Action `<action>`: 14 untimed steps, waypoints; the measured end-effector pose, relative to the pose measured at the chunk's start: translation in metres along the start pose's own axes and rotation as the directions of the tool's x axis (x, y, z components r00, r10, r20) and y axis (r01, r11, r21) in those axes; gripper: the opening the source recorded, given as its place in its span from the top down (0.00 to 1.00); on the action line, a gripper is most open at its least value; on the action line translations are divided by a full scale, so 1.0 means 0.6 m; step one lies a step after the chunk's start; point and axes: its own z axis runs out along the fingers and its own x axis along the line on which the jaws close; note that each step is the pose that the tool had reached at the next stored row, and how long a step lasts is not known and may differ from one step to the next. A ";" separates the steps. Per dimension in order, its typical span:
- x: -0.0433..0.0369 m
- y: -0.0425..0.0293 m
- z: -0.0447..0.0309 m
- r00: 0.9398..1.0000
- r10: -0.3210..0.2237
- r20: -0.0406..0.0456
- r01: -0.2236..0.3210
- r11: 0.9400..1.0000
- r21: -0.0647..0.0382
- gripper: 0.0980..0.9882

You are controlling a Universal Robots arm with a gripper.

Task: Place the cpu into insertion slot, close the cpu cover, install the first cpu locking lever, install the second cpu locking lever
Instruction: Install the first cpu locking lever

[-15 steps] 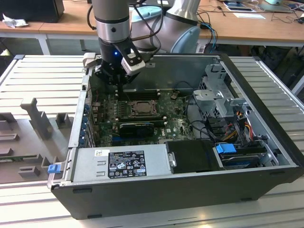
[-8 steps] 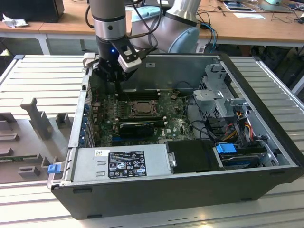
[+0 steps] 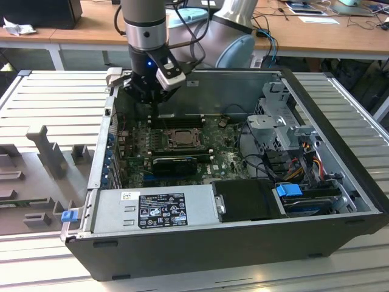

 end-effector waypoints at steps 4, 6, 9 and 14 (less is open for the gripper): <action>-0.016 -0.001 0.001 1.000 0.000 -0.001 0.000 1.000 0.000 0.99; -0.025 -0.002 0.002 1.000 0.000 -0.001 0.000 1.000 0.000 0.99; -0.039 -0.002 0.002 1.000 0.000 -0.001 0.000 1.000 0.003 0.99; -0.052 -0.003 0.003 1.000 0.000 -0.001 0.000 1.000 0.003 0.99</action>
